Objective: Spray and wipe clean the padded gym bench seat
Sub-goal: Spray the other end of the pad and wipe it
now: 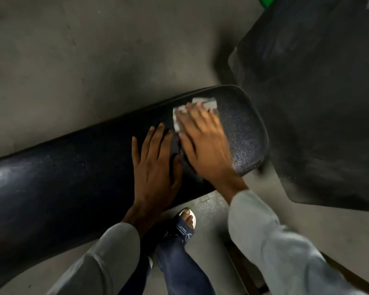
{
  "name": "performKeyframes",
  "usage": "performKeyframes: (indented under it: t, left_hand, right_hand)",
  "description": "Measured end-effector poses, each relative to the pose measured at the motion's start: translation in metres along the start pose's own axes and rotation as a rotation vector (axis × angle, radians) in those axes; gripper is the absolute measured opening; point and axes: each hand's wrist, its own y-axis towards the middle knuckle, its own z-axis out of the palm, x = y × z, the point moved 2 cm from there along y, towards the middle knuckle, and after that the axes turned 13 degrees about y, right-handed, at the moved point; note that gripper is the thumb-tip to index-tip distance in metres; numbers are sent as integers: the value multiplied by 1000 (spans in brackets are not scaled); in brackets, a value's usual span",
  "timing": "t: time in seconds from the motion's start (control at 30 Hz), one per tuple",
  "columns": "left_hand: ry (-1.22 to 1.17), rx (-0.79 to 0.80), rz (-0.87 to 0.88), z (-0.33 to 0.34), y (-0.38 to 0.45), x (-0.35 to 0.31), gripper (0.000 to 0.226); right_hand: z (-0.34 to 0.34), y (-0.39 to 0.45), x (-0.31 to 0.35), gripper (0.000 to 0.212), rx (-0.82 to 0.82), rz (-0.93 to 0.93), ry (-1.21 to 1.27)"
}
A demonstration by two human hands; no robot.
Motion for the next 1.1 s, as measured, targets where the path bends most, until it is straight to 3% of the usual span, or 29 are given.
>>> performKeyframes:
  t: [0.13,0.33,0.43,0.53,0.6,0.7,0.87,0.97,1.1]
  left_hand:
    - [83,45,-65,-8,-7,24,61]
    - [93,75,-69,-4,-10,35,61]
    - [43,40,-107,-6,-12,38,61]
    - [66,49,-142,-13,-20,48,64]
    - [116,73,-157,-17,-27,61,68]
    - [166,128,-136,-16,-37,80,74]
    - [146,75,-123,-11,-40,85,73]
    - [135,17,-179,-15,-46,93,73]
    - [170,78,-211,-21,-65,117,75]
  right_hand:
    - [-13,-46,-14,51,38,-21,-9]
    - [-7,34,-7,52,-191,227,-28]
    - [16,47,28,51,-83,61,8]
    - [27,8,47,51,70,-149,58]
    - [23,-22,41,51,108,-178,42]
    - [13,-30,22,53,90,-87,-16]
    - [29,28,46,53,-144,132,-25]
    - [51,41,79,50,-81,21,14]
    - [61,-7,101,53,138,-251,60]
